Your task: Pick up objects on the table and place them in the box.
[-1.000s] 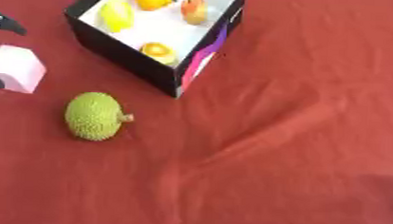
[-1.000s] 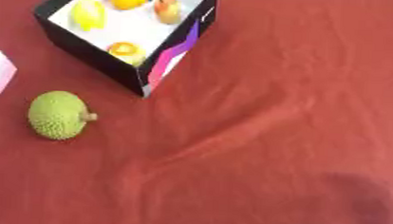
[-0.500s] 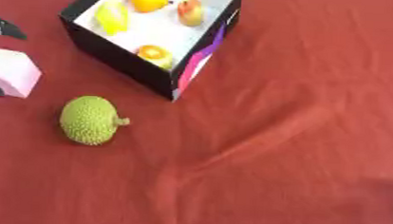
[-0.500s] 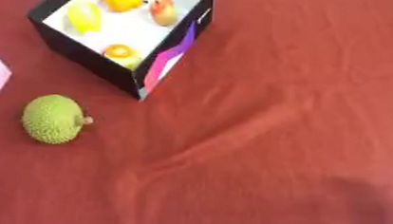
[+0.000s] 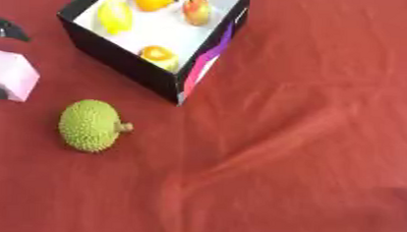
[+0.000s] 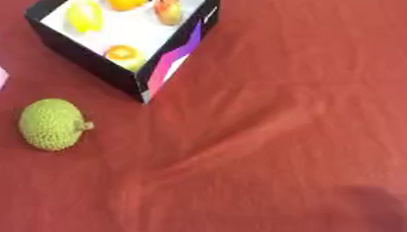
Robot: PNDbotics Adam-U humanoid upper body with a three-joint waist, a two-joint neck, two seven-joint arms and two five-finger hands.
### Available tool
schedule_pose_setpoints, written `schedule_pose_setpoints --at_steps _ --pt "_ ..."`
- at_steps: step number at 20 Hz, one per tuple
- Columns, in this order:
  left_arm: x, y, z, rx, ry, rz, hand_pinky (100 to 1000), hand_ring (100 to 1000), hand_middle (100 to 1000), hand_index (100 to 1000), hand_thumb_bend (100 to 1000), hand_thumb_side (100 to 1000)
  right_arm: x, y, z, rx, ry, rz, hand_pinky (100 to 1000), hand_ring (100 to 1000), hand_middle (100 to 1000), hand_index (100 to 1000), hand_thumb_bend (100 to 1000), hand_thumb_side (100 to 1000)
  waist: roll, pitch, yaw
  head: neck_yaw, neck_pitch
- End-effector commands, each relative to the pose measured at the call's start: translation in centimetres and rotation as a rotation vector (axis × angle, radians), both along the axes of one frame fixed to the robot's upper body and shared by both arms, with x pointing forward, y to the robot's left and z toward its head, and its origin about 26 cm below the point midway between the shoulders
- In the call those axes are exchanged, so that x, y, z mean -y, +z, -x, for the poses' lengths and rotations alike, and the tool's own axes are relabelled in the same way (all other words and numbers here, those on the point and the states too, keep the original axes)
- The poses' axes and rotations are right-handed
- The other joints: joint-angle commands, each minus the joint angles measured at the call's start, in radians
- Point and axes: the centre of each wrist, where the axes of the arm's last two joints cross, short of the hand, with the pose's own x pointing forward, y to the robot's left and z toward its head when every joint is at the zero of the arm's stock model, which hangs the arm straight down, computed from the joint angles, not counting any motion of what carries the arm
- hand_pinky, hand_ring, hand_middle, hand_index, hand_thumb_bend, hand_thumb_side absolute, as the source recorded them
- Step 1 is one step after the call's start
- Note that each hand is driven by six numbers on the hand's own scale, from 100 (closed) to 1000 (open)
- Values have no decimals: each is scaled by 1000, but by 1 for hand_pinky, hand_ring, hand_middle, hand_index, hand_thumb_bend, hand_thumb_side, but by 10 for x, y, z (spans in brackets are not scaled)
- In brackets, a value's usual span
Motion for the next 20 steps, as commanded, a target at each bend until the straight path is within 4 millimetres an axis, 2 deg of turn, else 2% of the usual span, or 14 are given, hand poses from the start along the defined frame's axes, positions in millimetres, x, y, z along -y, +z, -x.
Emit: schedule_pose_setpoints --at_steps 1,5,7,10,12,14,17,20 --pt "-8 17 5 -115 -110 -178 1000 969 867 963 529 430 -2 5 0 13 1 9 1000 835 722 792 100 521 3 -13 -2 7 -19" --pt "-7 15 3 -102 -109 -172 1000 964 863 956 508 420 -4 5 -1 9 1 9 1000 834 722 792 100 522 5 -6 -6 8 -22" --pt "-8 13 2 -107 -107 -172 992 940 833 922 468 408 -4 6 -1 10 0 10 1000 834 722 792 100 521 5 -4 -7 7 -23" --pt "-7 10 0 -124 -107 -172 893 842 733 855 398 396 -4 5 -1 9 -6 8 1000 834 722 791 100 519 4 -3 -8 7 -21" --pt "-7 9 -1 -138 -107 -167 774 762 642 790 352 360 -5 5 -1 7 -11 7 1000 834 721 791 100 521 4 -3 -7 6 -18" --pt "-8 9 -1 -152 -107 -162 722 733 616 769 320 343 -5 5 -1 6 -13 7 1000 834 722 791 100 520 3 -5 -7 7 -16" --pt "-9 11 0 -167 -106 -154 571 628 555 711 241 303 -4 4 0 6 -15 8 1000 833 721 791 100 518 3 -8 -5 6 -12" --pt "-11 12 0 -172 -106 -137 537 608 554 711 204 283 -4 4 1 3 -18 7 1000 834 722 791 100 518 2 -11 -4 5 -8"
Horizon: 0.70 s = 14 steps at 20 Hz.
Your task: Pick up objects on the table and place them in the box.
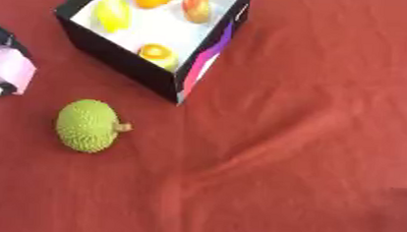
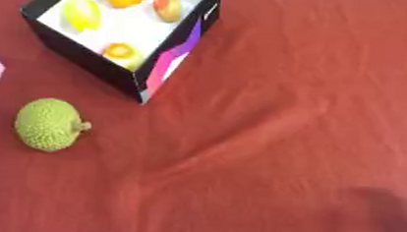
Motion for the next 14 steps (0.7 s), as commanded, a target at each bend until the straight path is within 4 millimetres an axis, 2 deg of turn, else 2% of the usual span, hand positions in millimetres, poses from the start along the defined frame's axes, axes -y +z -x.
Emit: schedule_pose_setpoints --at_steps 1,3,6,10,14 --pt "-7 19 7 -145 -159 -177 515 595 546 705 176 271 2 3 3 12 -5 14 1000 834 722 791 100 517 -2 -27 2 0 1" --pt "-4 25 6 -115 -177 -153 498 584 540 701 157 259 3 3 4 10 -8 13 1000 834 722 791 100 515 -3 -32 3 -3 7" --pt "10 46 6 -28 -252 -117 485 575 529 698 107 240 5 0 6 6 -12 15 1000 833 721 790 100 510 -5 -47 7 -8 20" --pt "45 86 0 114 -419 -35 465 554 502 696 100 204 10 -1 10 5 -7 25 1000 832 720 790 100 504 -3 -74 11 -13 43" --pt "85 113 -20 141 -535 45 456 545 492 696 100 184 15 3 8 17 29 35 1000 832 720 790 100 498 3 -96 -3 4 56"
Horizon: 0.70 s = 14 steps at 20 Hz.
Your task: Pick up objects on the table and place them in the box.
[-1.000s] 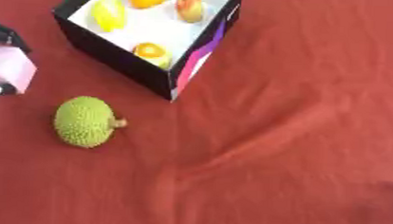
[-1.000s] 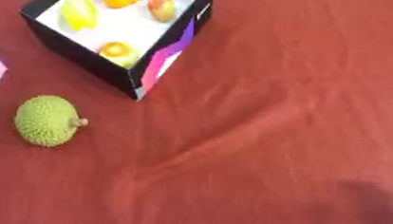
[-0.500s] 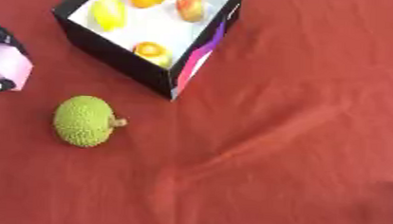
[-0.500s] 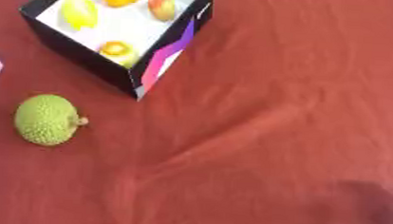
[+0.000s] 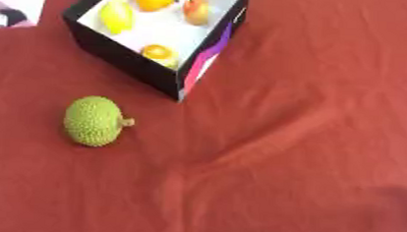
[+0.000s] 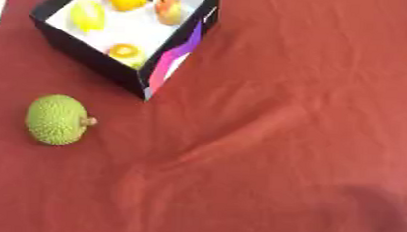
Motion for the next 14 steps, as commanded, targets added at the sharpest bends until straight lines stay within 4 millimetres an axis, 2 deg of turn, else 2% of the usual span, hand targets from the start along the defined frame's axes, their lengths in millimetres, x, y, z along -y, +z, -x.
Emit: schedule_pose_setpoints --at_steps 1,4,10,13,14 --pt "19 21 -8 -45 -222 -287 458 547 493 695 100 182 6 10 -1 32 38 24 1000 832 720 790 100 495 3 -34 -12 18 11" --pt "31 24 -27 -70 -231 -240 455 544 491 692 100 180 8 18 -6 64 86 33 1000 832 720 790 100 494 17 -34 -49 57 9" --pt "42 20 -50 -66 -198 -195 464 551 498 691 101 177 7 35 -18 123 188 54 1000 832 721 790 100 500 55 -14 -135 137 -22" --pt "46 16 -59 -42 -155 -180 481 563 510 694 190 185 4 41 -23 131 228 61 1000 832 721 790 100 503 68 -7 -165 162 -35" --pt "46 14 -61 -32 -130 -181 490 568 516 694 258 195 2 43 -24 133 242 65 1000 832 721 790 100 503 72 -5 -176 171 -38"
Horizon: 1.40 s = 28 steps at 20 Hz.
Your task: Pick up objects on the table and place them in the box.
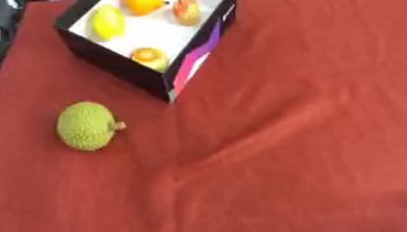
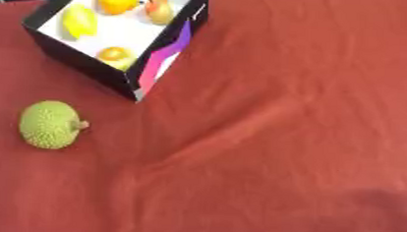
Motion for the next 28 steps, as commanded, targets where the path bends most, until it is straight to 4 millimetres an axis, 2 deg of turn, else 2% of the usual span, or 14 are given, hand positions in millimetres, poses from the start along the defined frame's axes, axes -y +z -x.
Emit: schedule_pose_setpoints --at_steps 1,4,5,6,8,11,13,15,18,19,20,22,25,28 --pt "-4 11 1 46 -87 -324 492 569 518 695 260 196 -1 10 -2 18 47 31 1000 832 721 790 100 503 0 -13 -16 27 -22" --pt "-3 3 -5 78 -20 -313 514 584 536 712 243 193 -4 11 -3 19 67 37 1000 832 721 790 100 506 8 -5 -38 39 -26" --pt "-2 0 -8 90 -6 -304 524 592 536 712 243 193 -5 12 -4 18 68 37 1000 832 721 790 100 428 10 -2 -42 41 -28" --pt "-2 -3 -10 97 5 -294 536 601 555 726 211 194 -6 12 -4 16 70 37 1000 832 721 790 100 509 13 1 -45 43 -30" --pt "-3 -8 -12 111 28 -287 594 649 606 759 169 201 -8 12 -5 13 73 39 1000 831 720 789 100 511 17 8 -52 46 -35" --pt "-3 -11 -14 139 48 -285 866 858 773 878 171 221 -9 11 -5 5 68 46 1000 830 719 788 100 512 21 14 -54 44 -36" --pt "-1 -7 -13 178 54 -296 957 910 819 921 308 528 -10 10 -4 -1 63 50 1000 830 719 788 100 514 23 15 -52 42 -35" --pt "0 -4 -11 213 64 -309 992 940 845 956 342 660 -11 9 -4 -5 62 56 1000 830 719 789 100 511 22 15 -52 42 -34" --pt "-1 -7 -13 232 72 -294 985 944 854 989 327 704 -11 8 -3 -3 60 58 1000 830 720 789 100 510 19 13 -51 38 -32" --pt "-1 -8 -14 231 69 -290 993 949 860 998 324 697 -11 7 -3 -3 59 58 1000 830 720 789 100 510 18 13 -50 36 -31" --pt "-2 -9 -14 228 68 -292 1000 951 859 1000 344 486 -10 7 -2 -3 58 58 1000 830 719 789 100 509 17 11 -49 36 -30" --pt "-2 -10 -14 220 59 -308 1000 950 859 999 318 209 -10 6 -2 -4 56 56 1000 829 719 788 100 511 14 9 -46 30 -27" --pt "-4 -11 -14 213 30 -290 969 925 836 943 337 202 -9 3 0 -14 48 59 1000 829 718 788 100 509 9 3 -36 16 -18" --pt "-6 -8 -10 233 -7 -208 897 873 781 883 129 176 -7 -2 4 -30 29 61 1000 828 718 787 100 509 1 -7 -17 -6 -4"
